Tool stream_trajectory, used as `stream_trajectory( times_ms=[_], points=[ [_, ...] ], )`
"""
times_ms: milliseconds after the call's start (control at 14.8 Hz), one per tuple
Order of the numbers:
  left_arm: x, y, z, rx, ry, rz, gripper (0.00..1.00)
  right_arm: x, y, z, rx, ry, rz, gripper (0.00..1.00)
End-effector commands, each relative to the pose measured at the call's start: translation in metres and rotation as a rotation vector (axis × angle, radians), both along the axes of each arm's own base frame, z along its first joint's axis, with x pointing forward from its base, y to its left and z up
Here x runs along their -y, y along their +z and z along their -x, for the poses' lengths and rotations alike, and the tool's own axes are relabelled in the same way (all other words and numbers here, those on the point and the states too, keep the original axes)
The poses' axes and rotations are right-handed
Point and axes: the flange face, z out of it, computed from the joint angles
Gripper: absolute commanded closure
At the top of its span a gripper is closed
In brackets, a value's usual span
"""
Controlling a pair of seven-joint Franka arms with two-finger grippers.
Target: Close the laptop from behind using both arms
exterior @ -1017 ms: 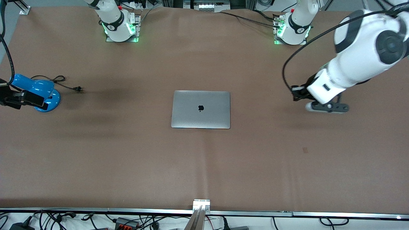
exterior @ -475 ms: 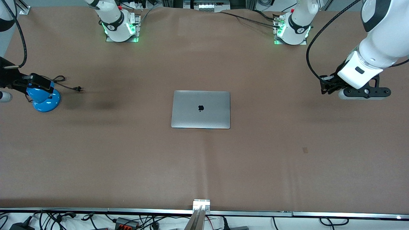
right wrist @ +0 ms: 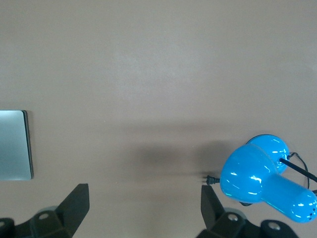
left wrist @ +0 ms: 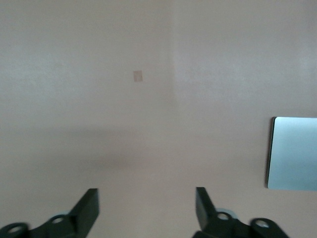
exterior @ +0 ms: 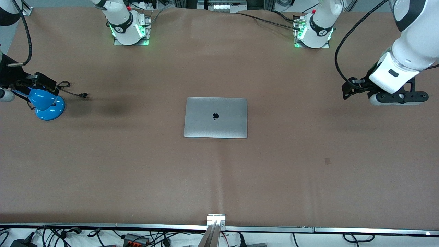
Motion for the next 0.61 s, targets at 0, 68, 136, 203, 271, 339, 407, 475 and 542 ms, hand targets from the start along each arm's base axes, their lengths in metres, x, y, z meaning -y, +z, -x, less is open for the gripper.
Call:
stream_trajectory(
  times_ms=[0,68,136,203,271,339,407,475,542],
  points=[
    [-0.004,0.014,0.005,-0.010,0.004,0.007,0.00,0.001,0.010,0.016,-0.010,-0.008,0.012,0.00],
    [-0.015,0.009,0.004,-0.052,0.027,0.012,0.00,0.001,0.011,0.016,-0.009,-0.001,0.015,0.00],
    [-0.036,0.013,-0.001,-0.058,0.070,0.035,0.00,0.000,0.011,0.016,-0.007,0.002,0.017,0.00],
    [-0.049,0.012,-0.001,-0.066,0.097,0.058,0.00,0.003,0.014,0.016,-0.003,-0.003,0.017,0.00],
    [-0.048,0.012,-0.001,-0.069,0.101,0.060,0.00,0.006,0.019,0.018,0.006,-0.004,0.017,0.00],
    [-0.039,0.012,0.002,-0.085,0.107,0.057,0.00,0.006,0.024,0.021,0.017,-0.003,0.019,0.00],
    [-0.036,0.009,0.003,-0.105,0.156,0.056,0.00,0.006,0.025,0.022,0.017,-0.003,0.019,0.00],
    [-0.033,0.009,0.004,-0.113,0.171,0.053,0.00,0.006,0.025,0.022,0.017,-0.003,0.019,0.00],
    [-0.024,0.008,0.005,-0.113,0.136,0.042,0.00,0.003,0.024,0.022,0.013,0.002,0.017,0.00]
  ],
)
